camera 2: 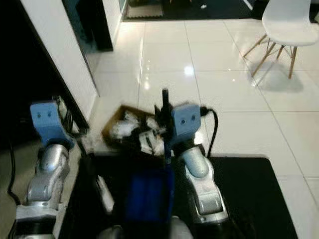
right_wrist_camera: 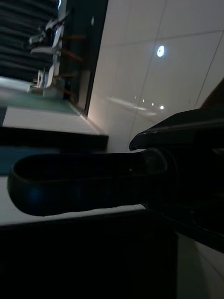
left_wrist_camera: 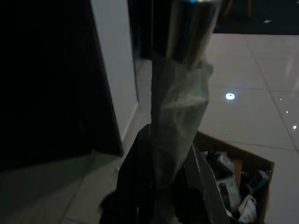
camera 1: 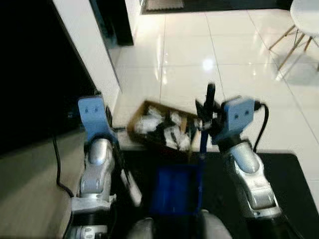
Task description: Sweep floor
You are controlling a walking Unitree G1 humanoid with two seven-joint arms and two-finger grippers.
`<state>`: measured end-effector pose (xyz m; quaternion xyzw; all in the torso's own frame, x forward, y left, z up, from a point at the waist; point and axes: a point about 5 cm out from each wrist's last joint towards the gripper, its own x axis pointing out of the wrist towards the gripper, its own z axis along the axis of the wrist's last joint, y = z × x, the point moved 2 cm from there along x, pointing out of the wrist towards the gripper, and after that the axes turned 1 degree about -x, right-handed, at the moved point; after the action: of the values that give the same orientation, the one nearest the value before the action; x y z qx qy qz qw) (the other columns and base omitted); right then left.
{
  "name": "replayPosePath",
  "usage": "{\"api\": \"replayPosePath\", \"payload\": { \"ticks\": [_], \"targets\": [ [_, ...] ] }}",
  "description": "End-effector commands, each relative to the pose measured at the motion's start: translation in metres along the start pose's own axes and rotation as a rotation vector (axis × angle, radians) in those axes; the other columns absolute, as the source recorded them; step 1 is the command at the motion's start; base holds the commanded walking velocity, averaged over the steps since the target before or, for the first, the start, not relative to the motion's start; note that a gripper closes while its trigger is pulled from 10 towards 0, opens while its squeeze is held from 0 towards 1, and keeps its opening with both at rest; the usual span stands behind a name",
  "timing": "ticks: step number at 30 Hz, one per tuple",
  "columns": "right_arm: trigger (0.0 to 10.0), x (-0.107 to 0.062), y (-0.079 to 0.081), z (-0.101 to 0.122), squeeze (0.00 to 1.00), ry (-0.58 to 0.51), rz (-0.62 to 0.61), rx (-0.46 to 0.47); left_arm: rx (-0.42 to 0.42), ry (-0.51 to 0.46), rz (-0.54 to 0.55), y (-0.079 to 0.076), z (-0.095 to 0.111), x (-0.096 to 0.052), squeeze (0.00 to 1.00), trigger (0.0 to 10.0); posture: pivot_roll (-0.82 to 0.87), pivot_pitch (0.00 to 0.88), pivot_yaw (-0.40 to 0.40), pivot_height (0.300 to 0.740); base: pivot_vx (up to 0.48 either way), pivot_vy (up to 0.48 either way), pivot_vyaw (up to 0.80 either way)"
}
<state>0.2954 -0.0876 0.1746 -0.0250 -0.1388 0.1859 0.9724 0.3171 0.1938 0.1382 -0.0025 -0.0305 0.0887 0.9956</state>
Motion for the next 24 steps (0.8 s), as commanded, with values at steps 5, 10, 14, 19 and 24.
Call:
{"api": "replayPosePath", "payload": {
  "ticks": [5,10,14,19,24],
  "targets": [
    [10.0,0.0003,0.0014,0.0019,0.00,-0.016,0.003,0.007,0.013,-0.028,0.007,0.0020,0.0053,-0.0004,0.00,10.0,0.02,0.054,0.044,0.740,-0.106,0.000,0.00],
    [10.0,0.0005,0.0015,0.0016,0.00,-0.017,0.004,0.008,0.012,-0.027,0.007,0.0021,0.0053,-0.0006,0.00,10.0,0.02,0.054,0.044,0.740,0.000,0.000,0.00],
    [10.0,0.0006,0.0017,0.0015,0.00,-0.016,0.004,0.008,0.012,-0.026,0.007,0.0023,0.0051,-0.0007,0.00,10.0,0.02,0.054,0.044,0.740,-0.367,0.000,0.00],
    [10.0,0.0004,0.0019,0.0015,0.00,-0.017,0.004,0.009,0.012,-0.027,0.008,0.0022,0.0052,-0.0008,0.00,10.0,0.02,0.055,0.044,0.740,-0.373,0.000,0.00],
    [10.0,0.0004,0.0018,0.0014,0.00,-0.017,0.004,0.009,0.011,-0.028,0.009,0.0022,0.0053,-0.0009,0.00,10.0,0.02,0.055,0.043,0.740,-0.199,0.000,0.00]
  ]
}}
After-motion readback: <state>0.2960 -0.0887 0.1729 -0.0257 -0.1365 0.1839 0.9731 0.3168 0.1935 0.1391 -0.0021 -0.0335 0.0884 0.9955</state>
